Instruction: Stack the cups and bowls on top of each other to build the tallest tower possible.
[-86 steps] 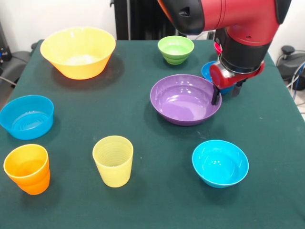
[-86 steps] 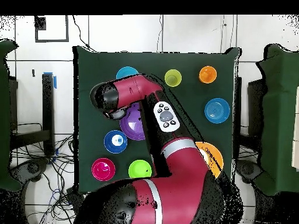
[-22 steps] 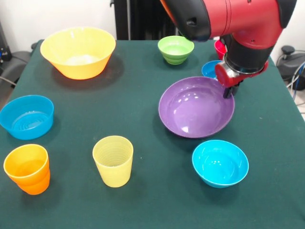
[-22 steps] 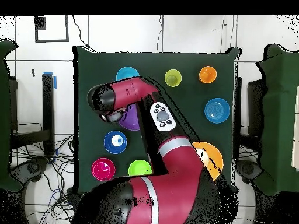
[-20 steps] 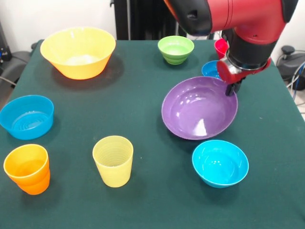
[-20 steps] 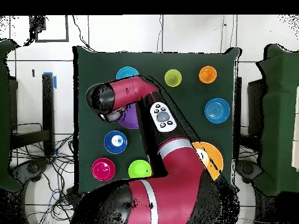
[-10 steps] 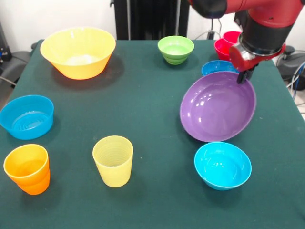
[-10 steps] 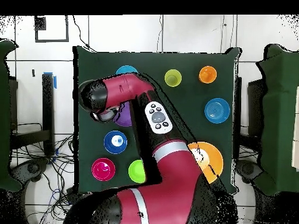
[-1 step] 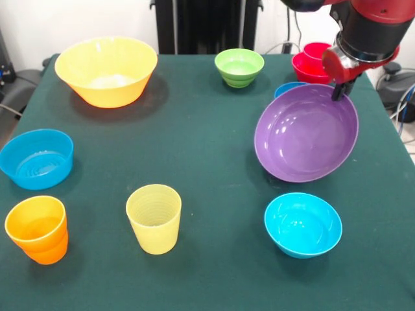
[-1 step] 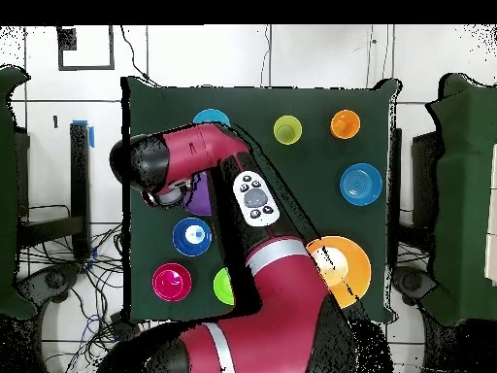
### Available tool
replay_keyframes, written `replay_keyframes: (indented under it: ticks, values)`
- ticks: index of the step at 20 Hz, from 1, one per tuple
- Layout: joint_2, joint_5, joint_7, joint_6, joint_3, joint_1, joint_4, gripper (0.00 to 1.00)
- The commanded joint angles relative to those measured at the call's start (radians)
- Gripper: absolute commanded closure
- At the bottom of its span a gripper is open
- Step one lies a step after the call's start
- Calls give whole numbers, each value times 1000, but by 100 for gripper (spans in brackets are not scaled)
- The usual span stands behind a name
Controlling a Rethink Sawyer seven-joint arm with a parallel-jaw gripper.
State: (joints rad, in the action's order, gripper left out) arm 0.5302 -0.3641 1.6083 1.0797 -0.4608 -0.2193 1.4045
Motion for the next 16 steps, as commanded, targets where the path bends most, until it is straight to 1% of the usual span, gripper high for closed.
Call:
replay_keyframes:
  ticks: [1, 8, 16]
  values:
    - [25, -20, -30, 14, -6, 2, 50, 100]
    - [60, 3, -17, 8, -2, -34, 109, 100]
    - [58, 0, -5, 0, -4, -37, 122, 100]
